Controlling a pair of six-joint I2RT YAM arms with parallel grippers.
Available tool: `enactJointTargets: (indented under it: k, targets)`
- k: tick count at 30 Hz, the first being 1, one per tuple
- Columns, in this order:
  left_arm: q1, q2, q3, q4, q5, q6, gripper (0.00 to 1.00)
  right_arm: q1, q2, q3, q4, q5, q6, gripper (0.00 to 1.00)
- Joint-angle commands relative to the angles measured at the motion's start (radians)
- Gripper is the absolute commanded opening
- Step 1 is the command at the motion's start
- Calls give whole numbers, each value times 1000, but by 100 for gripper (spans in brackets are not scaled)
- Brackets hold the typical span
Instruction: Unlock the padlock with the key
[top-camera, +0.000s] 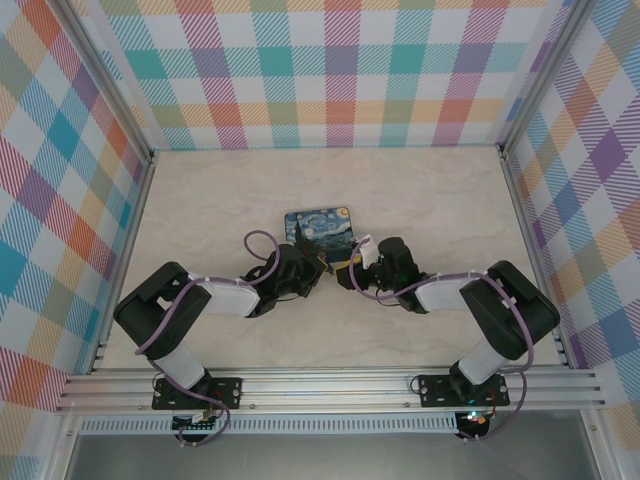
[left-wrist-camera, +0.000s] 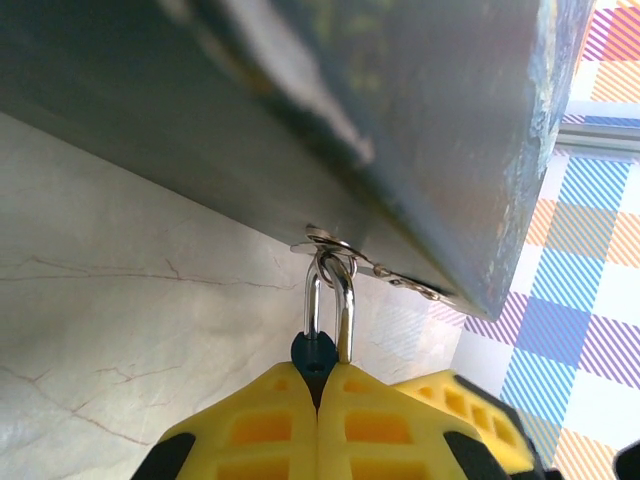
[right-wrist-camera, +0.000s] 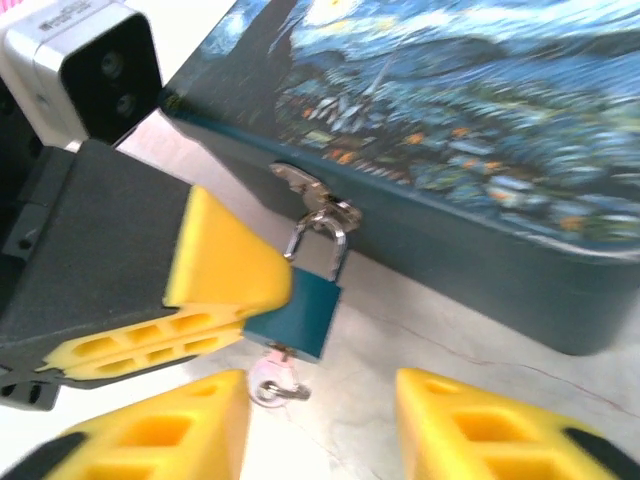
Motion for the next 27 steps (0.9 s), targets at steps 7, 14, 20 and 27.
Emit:
enactJointTargets:
  k: [7, 14, 20, 27]
  targets:
    - [-19, -75, 13, -95, 20, 9, 0, 162, -175, -99, -29, 352, -332, 68]
    - [-19, -118, 12, -135, 19, 18, 0, 326, -147, -164, 137, 592, -587, 78]
    - [-19, -152, 10, -158, 25, 18, 0, 404, -49, -155, 304, 753, -702, 75]
    - [-19, -172, 8, -170, 27, 19, 0, 415, 21, -122, 374, 788, -738, 63]
